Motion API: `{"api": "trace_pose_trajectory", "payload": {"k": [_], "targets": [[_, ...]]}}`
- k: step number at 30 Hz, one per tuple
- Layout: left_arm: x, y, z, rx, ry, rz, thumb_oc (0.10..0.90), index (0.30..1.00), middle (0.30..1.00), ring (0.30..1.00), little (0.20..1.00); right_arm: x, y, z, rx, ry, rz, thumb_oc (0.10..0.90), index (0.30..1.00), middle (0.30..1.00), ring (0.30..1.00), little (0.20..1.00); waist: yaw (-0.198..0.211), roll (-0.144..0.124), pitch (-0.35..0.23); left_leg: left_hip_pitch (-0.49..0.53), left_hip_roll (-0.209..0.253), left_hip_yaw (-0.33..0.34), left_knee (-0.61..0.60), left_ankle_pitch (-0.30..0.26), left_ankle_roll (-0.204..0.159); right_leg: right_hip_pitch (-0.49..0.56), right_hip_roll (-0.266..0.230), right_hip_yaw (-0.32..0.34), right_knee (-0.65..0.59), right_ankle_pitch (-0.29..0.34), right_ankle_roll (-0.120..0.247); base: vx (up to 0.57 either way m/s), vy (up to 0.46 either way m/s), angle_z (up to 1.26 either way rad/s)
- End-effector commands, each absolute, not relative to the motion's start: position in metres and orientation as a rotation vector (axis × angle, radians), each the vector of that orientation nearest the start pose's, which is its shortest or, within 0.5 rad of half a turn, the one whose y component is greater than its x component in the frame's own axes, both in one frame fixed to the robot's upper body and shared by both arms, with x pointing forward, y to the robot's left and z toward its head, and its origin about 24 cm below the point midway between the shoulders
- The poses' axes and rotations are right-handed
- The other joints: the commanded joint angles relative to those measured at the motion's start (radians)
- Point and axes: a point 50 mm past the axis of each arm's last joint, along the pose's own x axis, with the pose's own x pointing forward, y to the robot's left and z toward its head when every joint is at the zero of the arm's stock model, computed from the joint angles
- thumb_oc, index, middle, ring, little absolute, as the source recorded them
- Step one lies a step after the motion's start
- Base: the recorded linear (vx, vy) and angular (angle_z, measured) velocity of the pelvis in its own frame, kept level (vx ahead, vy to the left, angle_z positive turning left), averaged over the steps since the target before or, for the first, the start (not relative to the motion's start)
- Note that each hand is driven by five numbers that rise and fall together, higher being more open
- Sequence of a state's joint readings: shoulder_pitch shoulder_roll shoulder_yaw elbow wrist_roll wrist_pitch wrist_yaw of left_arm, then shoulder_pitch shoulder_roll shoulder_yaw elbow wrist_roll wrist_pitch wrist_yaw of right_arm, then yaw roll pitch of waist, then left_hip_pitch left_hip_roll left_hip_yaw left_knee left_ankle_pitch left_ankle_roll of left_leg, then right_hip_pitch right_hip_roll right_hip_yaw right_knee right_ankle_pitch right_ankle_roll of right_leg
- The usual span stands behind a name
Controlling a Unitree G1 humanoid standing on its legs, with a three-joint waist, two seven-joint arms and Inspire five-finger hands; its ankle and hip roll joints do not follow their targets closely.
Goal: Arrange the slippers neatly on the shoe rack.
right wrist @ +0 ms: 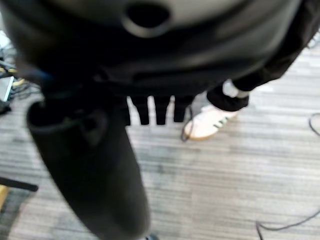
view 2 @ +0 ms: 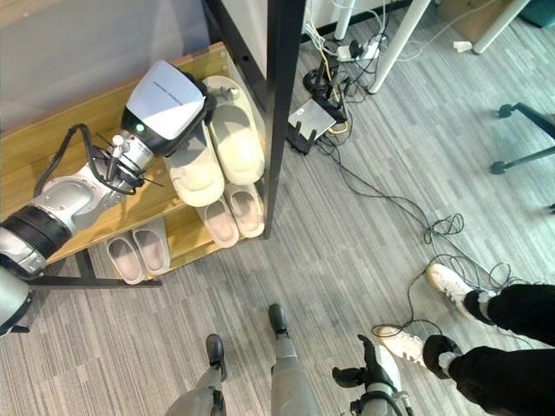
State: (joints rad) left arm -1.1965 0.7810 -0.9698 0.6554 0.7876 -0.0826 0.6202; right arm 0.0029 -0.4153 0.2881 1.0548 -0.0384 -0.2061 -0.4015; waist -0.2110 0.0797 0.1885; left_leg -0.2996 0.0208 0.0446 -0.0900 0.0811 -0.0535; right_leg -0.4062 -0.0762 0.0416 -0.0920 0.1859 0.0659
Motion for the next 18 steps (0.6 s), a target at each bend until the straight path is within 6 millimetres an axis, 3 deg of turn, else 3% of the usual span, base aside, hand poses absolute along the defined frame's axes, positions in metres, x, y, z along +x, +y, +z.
{"api": "trace_pose_trajectory", "payload": {"k": [1,11,12,13,18], "targets": [[0.3735,0.1447,0.3528,1.764,-1.231,0.497,0.400,0.300,0.300,0.300,0.300,0.1252,-0.3054,-0.1098,-0.776,0.783,-0.337,0.800,0.900,0.900,0.900,0.900,0.004,-0.008,-0.049,-0.006,-0.026,0.022,0.003,-0.064,-0.005,0.050,0.012,-0.020,0.005,-0.112,0.085,0.00,0.000,0.00],[0.3748,0.1378,0.3626,1.774,-1.234,0.505,0.400,0.300,0.300,0.300,0.300,0.1303,-0.3056,-0.1078,-0.777,0.768,-0.337,0.800,0.900,0.900,0.900,0.900,-0.002,-0.006,-0.055,-0.009,-0.027,0.021,0.003,-0.066,-0.005,0.048,0.010,-0.023,0.005,-0.113,0.085,0.00,0.000,0.00],[0.3761,0.1386,0.3615,1.753,-1.215,0.501,0.618,0.627,0.627,0.627,0.627,0.1307,-0.3054,-0.1076,-0.772,0.765,-0.338,0.800,0.900,0.900,0.900,0.900,-0.003,-0.006,-0.058,-0.009,-0.027,0.022,0.003,-0.066,-0.006,0.047,0.009,-0.021,0.005,-0.113,0.084,0.00,0.000,0.00],[0.3762,0.1385,0.3615,1.752,-1.215,0.501,0.800,0.900,0.900,0.900,0.900,0.1306,-0.3055,-0.1075,-0.772,0.766,-0.338,0.800,0.900,0.900,0.900,0.900,-0.003,-0.006,-0.058,-0.009,-0.027,0.022,0.003,-0.066,-0.006,0.047,0.009,-0.021,0.005,-0.113,0.084,0.00,0.000,0.00],[0.3800,0.1407,0.3574,1.714,-1.171,0.503,0.800,0.900,0.900,0.900,0.900,0.1313,-0.3030,-0.1086,-0.763,0.768,-0.329,0.800,0.900,0.900,0.900,0.900,-0.004,-0.009,-0.059,-0.005,-0.027,0.022,0.003,-0.065,-0.005,0.051,0.009,-0.021,0.005,-0.114,0.084,0.00,0.000,0.00]]}}
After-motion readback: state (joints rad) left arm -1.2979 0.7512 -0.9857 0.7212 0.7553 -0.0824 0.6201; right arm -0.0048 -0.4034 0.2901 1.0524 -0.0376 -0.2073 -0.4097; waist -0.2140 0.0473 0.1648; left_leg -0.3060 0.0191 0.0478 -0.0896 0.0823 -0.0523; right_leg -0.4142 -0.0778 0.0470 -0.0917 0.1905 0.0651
